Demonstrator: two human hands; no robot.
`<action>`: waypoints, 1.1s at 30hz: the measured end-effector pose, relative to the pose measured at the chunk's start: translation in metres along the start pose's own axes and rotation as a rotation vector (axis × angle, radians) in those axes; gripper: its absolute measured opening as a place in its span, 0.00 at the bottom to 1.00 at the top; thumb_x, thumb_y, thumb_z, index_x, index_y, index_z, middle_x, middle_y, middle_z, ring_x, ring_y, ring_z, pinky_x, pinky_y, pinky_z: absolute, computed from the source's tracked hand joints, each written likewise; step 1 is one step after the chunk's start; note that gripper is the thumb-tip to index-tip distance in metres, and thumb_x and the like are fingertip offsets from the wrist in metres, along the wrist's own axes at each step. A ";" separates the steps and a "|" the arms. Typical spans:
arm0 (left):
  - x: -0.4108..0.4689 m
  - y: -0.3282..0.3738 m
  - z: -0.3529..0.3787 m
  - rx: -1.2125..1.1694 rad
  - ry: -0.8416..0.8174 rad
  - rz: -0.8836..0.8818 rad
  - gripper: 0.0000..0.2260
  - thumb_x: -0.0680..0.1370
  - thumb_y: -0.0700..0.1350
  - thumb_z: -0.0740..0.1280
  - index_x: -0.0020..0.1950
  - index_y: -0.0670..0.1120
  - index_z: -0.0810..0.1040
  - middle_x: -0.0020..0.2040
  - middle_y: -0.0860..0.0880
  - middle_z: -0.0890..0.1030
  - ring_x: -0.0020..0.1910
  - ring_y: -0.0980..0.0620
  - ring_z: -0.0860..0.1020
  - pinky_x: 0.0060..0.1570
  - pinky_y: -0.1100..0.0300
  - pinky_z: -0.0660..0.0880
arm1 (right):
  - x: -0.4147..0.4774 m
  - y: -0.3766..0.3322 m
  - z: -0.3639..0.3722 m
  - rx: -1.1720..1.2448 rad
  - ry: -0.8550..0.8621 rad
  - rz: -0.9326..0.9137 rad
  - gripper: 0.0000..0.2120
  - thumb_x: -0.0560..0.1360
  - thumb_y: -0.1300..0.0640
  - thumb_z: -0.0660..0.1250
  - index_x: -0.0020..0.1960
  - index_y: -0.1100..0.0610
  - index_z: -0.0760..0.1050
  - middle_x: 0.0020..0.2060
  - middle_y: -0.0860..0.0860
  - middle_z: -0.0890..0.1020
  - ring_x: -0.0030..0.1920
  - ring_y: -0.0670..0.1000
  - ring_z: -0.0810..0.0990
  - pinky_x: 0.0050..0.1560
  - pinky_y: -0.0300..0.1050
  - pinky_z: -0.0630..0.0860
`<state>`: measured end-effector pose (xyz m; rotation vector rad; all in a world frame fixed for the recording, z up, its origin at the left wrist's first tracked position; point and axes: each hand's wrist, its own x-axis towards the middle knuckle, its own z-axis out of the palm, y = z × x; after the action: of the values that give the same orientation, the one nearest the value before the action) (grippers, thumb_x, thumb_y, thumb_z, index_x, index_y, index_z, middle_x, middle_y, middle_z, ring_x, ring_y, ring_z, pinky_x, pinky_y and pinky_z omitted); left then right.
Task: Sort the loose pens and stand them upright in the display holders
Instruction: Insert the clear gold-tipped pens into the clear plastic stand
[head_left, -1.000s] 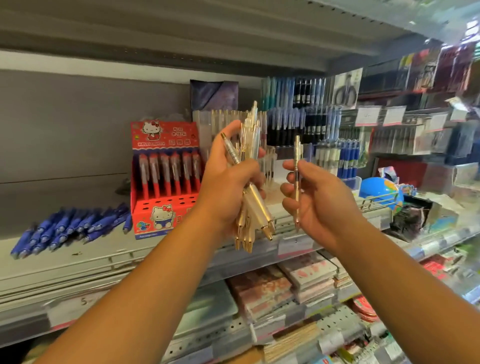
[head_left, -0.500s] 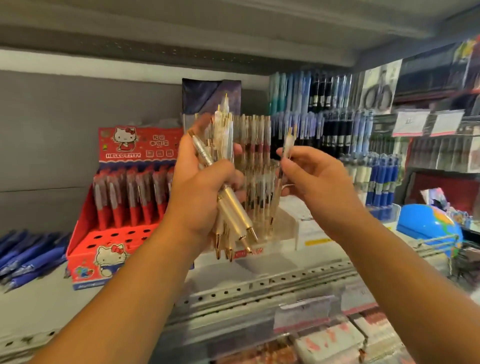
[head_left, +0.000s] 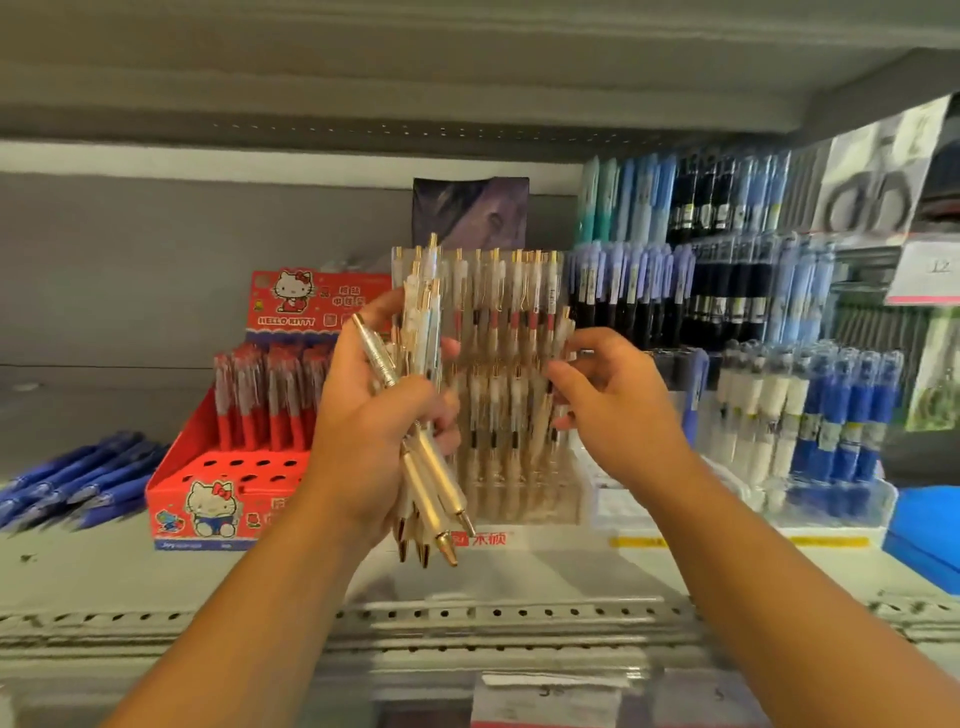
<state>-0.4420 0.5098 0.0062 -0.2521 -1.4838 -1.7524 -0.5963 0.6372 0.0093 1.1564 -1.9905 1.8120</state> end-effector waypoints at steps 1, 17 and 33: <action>-0.002 -0.002 0.002 0.009 0.004 -0.001 0.34 0.63 0.30 0.64 0.65 0.55 0.74 0.50 0.44 0.80 0.30 0.48 0.71 0.27 0.59 0.68 | -0.001 0.001 -0.001 -0.007 0.003 0.002 0.09 0.79 0.57 0.68 0.55 0.45 0.73 0.39 0.47 0.81 0.37 0.48 0.82 0.37 0.49 0.83; -0.008 -0.004 0.000 0.100 0.021 0.021 0.33 0.64 0.30 0.64 0.65 0.55 0.73 0.43 0.43 0.79 0.30 0.46 0.73 0.26 0.56 0.71 | -0.019 0.003 0.004 -0.345 -0.128 0.146 0.03 0.77 0.52 0.70 0.46 0.50 0.77 0.34 0.50 0.84 0.37 0.45 0.82 0.35 0.36 0.73; -0.010 -0.005 0.003 0.232 0.060 0.053 0.28 0.66 0.34 0.66 0.63 0.58 0.72 0.46 0.43 0.79 0.36 0.46 0.77 0.32 0.55 0.74 | -0.031 -0.033 0.019 0.007 -0.057 -0.106 0.03 0.76 0.59 0.69 0.45 0.52 0.79 0.37 0.47 0.81 0.38 0.41 0.79 0.37 0.33 0.75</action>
<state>-0.4400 0.5170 -0.0026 -0.1162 -1.6054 -1.5164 -0.5474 0.6340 0.0107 1.3040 -1.9143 1.7547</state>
